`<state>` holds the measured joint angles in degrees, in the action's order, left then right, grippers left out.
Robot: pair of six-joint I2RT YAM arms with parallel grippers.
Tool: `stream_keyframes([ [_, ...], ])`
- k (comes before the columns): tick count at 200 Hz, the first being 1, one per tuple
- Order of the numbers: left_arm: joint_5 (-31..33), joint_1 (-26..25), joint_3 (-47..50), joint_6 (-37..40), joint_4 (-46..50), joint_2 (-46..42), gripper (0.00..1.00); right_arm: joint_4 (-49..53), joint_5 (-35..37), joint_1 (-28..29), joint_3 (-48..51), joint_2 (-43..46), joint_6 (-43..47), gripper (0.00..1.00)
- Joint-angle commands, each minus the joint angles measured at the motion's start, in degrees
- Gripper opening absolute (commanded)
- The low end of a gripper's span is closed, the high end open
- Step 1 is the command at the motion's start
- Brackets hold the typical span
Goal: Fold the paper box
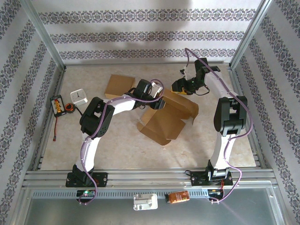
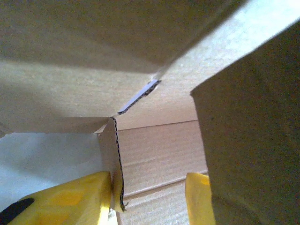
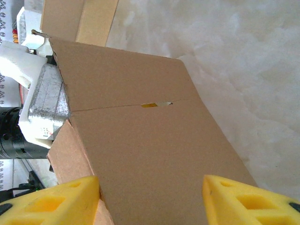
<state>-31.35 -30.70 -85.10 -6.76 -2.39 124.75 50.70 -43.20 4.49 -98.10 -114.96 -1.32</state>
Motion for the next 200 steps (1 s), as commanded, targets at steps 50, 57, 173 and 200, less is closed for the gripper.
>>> stream_keyframes([
  [50,-1.92,-3.58,4.32,4.6,-6.4,-2.89,0.52,0.4,1.43,-0.01,-0.86,-1.34,0.99,0.59],
  [57,-1.71,-3.49,5.77,4.06,-8.73,-4.24,0.56,0.48,1.6,-0.01,-0.86,-1.32,1.09,0.59],
  [173,2.55,7.11,10.77,9.43,0.53,-21.01,0.65,1.02,1.8,0.07,-1.04,-1.15,1.32,0.59],
  [200,1.2,9.57,3.46,18.38,14.39,-17.44,0.67,1.09,1.8,0.25,-1.04,-1.04,1.37,0.59],
])
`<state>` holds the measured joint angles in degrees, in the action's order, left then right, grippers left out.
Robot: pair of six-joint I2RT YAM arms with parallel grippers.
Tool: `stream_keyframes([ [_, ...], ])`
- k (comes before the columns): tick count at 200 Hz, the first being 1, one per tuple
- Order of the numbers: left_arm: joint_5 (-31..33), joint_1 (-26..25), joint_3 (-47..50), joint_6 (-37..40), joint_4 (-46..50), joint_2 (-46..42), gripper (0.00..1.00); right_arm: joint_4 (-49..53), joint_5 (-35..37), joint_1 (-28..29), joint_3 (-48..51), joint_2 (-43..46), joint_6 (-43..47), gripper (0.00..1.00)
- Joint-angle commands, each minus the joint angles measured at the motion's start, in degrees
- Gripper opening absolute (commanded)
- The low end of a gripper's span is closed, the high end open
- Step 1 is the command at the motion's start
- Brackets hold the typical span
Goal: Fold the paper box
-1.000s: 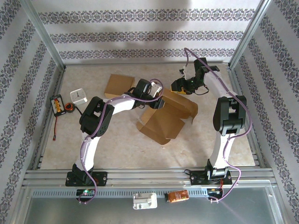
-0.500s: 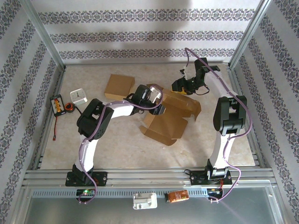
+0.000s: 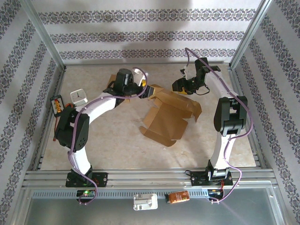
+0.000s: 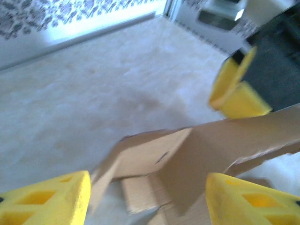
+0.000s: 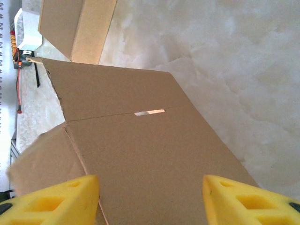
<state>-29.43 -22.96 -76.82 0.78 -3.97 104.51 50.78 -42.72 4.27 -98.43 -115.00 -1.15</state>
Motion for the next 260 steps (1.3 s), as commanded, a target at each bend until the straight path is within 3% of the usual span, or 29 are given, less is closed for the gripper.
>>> stream_keyframes([
  [1,-0.89,1.9,-4.96,11.01,16.12,2.89,0.67,0.99,1.32,0.47,-0.71,-1.0,1.21,0.59],
  [33,-12.84,4.45,-11.6,14.49,22.51,8.64,0.69,1.12,1.5,0.73,-0.88,-1.02,1.24,0.59],
  [60,-18.51,4.49,-17.96,15.62,27.41,14.19,0.7,1.22,1.67,0.82,-0.97,-0.91,1.23,0.59],
  [95,-14.17,4.42,-18.4,9.78,21.02,17.18,0.63,1.48,1.85,0.91,-0.88,-0.83,1.4,0.59],
  [170,-13.49,2.8,-18.64,-0.44,16.8,18.11,0.18,-0.48,3.7,1.42,0.85,0.16,0.61,0.58],
  [233,-11.83,-0.18,-20.59,-13.78,17.15,15.64,0.15,-2.31,12.06,3.52,2.1,2.31,1.15,0.58],
  [260,-11.99,-0.77,-21.9,-16.06,17.1,15.81,0.15,-2.23,13.41,4.58,2.35,2.85,2.34,0.58],
])
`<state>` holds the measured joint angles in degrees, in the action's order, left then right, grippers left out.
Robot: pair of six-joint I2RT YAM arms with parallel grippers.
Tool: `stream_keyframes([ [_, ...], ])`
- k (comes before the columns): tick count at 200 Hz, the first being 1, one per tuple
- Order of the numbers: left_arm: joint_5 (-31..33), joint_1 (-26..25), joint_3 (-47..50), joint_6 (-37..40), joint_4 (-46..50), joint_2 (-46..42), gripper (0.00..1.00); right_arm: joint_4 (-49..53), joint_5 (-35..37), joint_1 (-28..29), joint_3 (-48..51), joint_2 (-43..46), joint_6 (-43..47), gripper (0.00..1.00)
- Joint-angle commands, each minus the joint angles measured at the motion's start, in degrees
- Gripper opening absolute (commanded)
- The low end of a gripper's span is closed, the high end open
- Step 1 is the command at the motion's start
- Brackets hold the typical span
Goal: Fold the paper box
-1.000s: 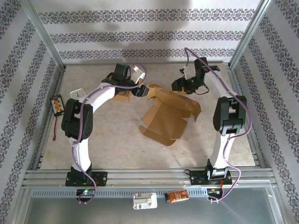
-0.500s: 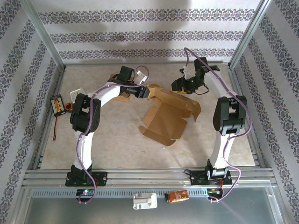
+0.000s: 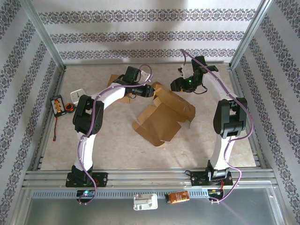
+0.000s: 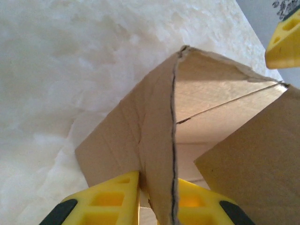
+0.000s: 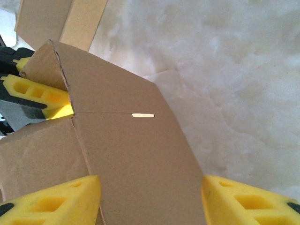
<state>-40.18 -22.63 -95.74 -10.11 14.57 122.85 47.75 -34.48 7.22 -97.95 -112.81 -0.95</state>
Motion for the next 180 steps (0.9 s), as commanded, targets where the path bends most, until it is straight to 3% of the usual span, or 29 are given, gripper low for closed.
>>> stream_keyframes([
  [1,-1.27,-1.1,-3.01,-5.18,-1.41,-2.53,0.15,0.79,5.19,1.6,1.92,0.71,2.16,0.58],
  [63,-2.6,-1.68,-4.16,-7.87,-0.97,-3.04,0.15,-0.72,7.31,2.15,5.27,2.53,2.97,0.58],
  [82,-0.05,-1.7,-2.12,-6.15,-0.07,-4.28,0.15,-1.22,7.77,2.4,6.04,3.71,2.97,0.58],
  [118,4.68,-1.71,2.32,-3.06,-0.4,-6.67,0.14,-3.15,8.14,2.62,7.77,7.45,1.05,0.7],
  [180,6.69,-1.63,-0.17,-1.91,2.14,-5.55,0.07,-8.7,16.29,5.26,17.3,23.38,-4.17,0.75],
])
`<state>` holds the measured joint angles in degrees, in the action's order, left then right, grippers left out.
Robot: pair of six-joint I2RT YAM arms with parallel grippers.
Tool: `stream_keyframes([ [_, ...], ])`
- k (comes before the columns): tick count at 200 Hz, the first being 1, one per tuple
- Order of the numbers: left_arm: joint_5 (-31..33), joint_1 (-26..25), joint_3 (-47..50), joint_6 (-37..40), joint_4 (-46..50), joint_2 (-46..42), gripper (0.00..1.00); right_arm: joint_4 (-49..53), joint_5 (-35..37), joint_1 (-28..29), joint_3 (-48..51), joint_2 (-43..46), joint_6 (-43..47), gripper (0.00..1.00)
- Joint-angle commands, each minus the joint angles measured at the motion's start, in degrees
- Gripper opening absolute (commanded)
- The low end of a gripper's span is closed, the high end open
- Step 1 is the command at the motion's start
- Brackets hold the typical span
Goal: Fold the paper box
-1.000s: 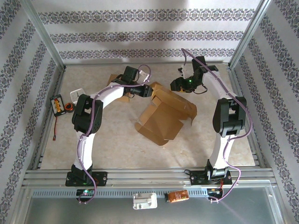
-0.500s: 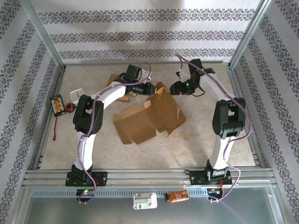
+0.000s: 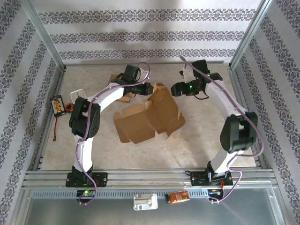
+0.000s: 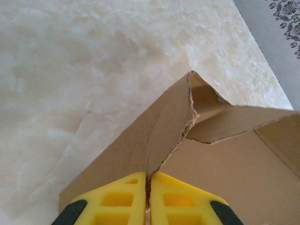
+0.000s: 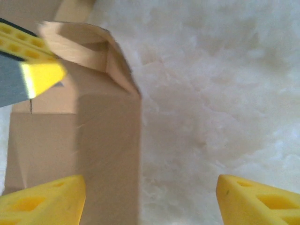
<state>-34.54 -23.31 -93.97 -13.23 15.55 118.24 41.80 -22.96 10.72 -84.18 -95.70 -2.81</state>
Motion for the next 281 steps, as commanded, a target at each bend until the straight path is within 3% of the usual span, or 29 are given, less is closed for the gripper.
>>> stream_keyframes([
  [1,1.1,-0.99,-2.02,1.2,1.24,-0.88,0.07,-2.77,4.9,1.81,3.65,6.51,-2.3,0.76],
  [34,-0.04,-1.01,-2.45,0.78,0.78,0.04,0.06,-3.63,13.18,5.11,7.65,11.03,2.03,0.83],
  [65,-1.58,-0.98,-2.57,0.58,0.27,0.33,0.06,-4.17,26.21,6.33,8.17,8.45,11.45,0.87],
  [107,-1.58,-1.02,-2.61,0.57,0.09,0.32,0.06,-3.62,33.42,7.43,6.05,3.86,21.0,0.66],
  [125,-1.58,-1.01,-2.73,0.71,0.19,0.33,0.06,-5.0,33.34,7.87,6.48,3.6,24.34,0.59],
  [158,-2.56,-1.01,-3.23,-0.21,0.05,0.51,0.06,-5.68,34.27,8.99,5.2,2.71,28.37,0.36],
  [222,-8.6,-0.99,-0.51,-20.16,-11.73,-0.81,0.1,-9.86,46.37,13.58,6.14,3.63,36.03,0.21],
  [281,-5.97,-1.22,9.27,-22.33,-17.04,-3.61,0.11,-17.89,53.65,15.59,11.41,5.83,37.8,0.2],
])
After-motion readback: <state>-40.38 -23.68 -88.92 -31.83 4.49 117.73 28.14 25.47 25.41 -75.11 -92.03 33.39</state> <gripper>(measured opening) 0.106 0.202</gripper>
